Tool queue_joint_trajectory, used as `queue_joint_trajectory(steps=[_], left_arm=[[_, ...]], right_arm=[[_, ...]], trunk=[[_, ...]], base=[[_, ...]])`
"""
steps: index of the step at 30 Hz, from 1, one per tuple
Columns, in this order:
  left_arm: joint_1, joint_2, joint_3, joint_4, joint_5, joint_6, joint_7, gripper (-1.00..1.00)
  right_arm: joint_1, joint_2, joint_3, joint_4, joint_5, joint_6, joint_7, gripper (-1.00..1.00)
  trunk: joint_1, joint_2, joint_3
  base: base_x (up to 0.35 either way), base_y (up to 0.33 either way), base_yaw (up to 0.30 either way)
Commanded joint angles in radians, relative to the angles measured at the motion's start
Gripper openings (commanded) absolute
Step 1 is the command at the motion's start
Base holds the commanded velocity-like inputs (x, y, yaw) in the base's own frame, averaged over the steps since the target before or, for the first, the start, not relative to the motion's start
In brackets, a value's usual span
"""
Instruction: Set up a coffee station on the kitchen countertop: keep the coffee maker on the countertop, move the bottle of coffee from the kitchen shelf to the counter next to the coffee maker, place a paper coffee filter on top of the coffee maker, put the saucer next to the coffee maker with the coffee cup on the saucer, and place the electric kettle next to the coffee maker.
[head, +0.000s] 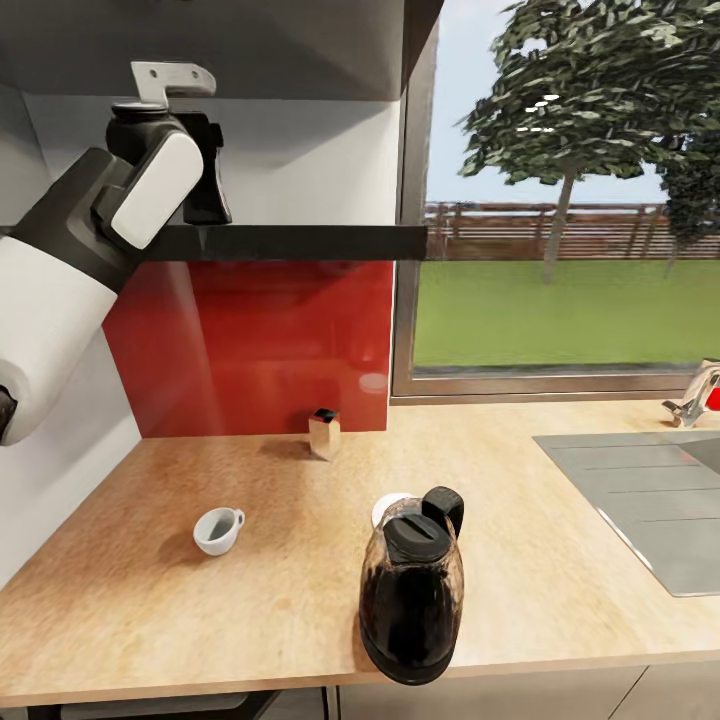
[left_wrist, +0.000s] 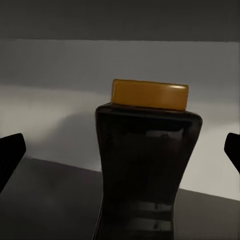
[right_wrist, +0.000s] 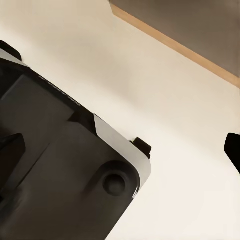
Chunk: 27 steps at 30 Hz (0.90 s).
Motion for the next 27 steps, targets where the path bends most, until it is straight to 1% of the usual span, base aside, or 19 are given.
queue_joint_trajectory(steps=[1,7,16,18,24,27], left_arm=[[0.0,0.002,-0.005,-0.001,0.007,0.003,0.008,1.0],[0.021,0.013,-0.006,-0.005,0.007,0.001,0.007,1.0],[0.032,0.017,-0.009,-0.006,0.007,0.001,0.003,1.0],[0.032,0.017,-0.009,-0.005,0.007,0.001,-0.008,1.0],[0.032,0.017,-0.009,0.001,0.007,0.001,-0.078,1.0],[0.032,0.017,-0.009,0.007,0.007,0.002,-0.101,1.0]], right_arm=[[-0.001,0.0,-0.003,0.0,0.007,-0.004,0.003,1.0],[-0.001,0.0,-0.003,0.0,0.007,-0.004,0.003,1.0],[-0.001,0.0,-0.003,0.0,0.007,-0.004,0.001,1.0],[-0.001,0.0,-0.003,0.0,0.007,-0.004,0.0,1.0],[-0.001,0.0,-0.003,0.0,0.007,-0.004,-0.001,1.0],[-0.001,0.0,-0.003,0.0,0.007,-0.004,-0.001,1.0]], trunk=[[0.0,-0.001,-0.002],[0.0,-0.001,-0.002],[0.0,-0.001,-0.002],[0.0,-0.001,-0.002],[0.0,-0.001,-0.002],[0.0,-0.001,-0.002]], base=[[0.0,0.0,0.0],[0.0,0.0,0.0],[0.0,0.0,0.0],[0.0,0.0,0.0],[0.0,0.0,0.0],[0.0,0.0,0.0]])
